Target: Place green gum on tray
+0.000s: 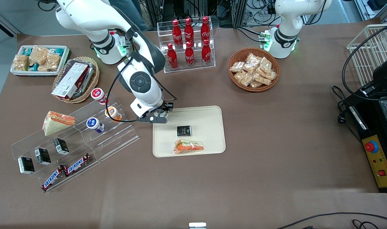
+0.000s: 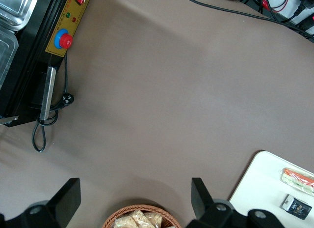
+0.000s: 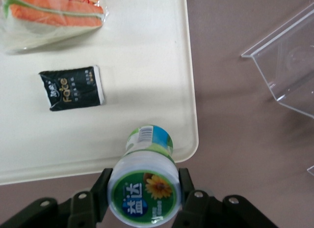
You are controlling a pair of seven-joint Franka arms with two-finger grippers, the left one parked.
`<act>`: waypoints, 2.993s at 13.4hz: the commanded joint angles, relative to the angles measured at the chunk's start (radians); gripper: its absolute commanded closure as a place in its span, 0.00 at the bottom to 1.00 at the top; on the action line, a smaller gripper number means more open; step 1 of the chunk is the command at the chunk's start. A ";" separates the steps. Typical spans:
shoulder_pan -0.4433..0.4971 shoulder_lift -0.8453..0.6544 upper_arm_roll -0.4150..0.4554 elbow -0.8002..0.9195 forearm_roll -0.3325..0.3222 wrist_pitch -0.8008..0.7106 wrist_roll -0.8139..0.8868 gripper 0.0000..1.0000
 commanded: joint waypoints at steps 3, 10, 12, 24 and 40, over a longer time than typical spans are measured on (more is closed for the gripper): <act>-0.004 0.061 -0.011 0.009 -0.062 0.058 0.004 0.51; 0.007 0.119 -0.011 -0.010 -0.072 0.110 0.016 0.51; 0.007 0.123 -0.011 -0.013 -0.072 0.118 0.016 0.51; 0.007 0.139 -0.011 -0.013 -0.072 0.122 0.010 0.01; -0.168 -0.221 -0.011 0.156 -0.052 -0.291 -0.287 0.01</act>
